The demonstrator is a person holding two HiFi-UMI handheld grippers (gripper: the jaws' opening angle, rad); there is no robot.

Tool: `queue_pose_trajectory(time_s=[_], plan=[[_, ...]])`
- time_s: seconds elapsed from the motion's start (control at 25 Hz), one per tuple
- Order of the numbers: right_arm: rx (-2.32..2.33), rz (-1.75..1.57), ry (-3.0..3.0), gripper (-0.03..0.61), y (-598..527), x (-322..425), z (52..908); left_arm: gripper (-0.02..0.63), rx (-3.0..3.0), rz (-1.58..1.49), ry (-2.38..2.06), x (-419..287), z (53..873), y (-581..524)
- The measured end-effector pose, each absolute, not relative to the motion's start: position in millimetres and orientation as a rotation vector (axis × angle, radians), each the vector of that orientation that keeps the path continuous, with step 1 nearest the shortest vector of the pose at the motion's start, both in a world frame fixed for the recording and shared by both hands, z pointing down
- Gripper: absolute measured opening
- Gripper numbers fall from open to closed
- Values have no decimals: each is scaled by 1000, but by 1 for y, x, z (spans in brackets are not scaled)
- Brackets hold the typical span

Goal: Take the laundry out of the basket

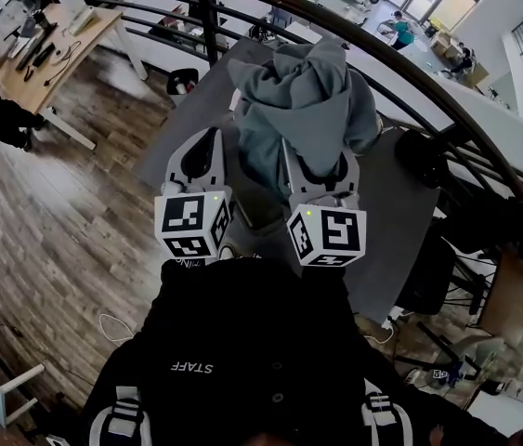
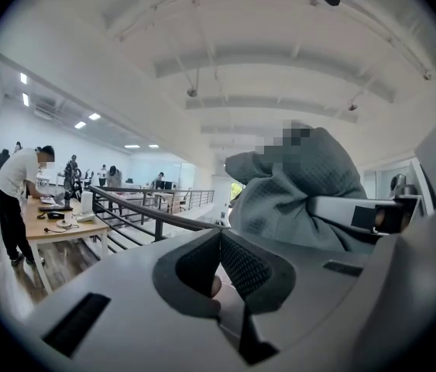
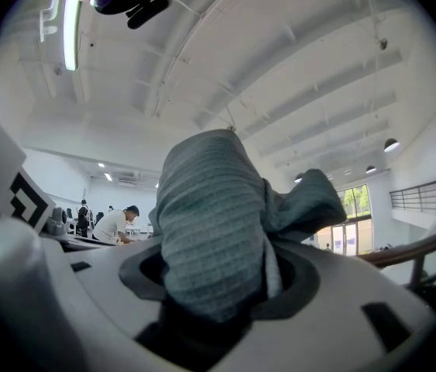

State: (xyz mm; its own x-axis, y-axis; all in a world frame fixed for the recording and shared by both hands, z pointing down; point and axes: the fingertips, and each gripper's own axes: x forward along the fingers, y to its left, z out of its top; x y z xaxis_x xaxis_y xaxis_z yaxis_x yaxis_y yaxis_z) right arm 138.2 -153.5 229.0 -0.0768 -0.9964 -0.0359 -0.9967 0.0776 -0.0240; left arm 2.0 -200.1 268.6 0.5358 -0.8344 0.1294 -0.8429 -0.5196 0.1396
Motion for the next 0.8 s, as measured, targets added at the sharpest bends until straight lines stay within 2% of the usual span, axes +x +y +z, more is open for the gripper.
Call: queue_pose_trajectory(time_s=[0.8], plan=[[-2130, 89, 2255, 273, -163, 139, 218, 2, 2616, -43, -1445, 4, 250, -213]])
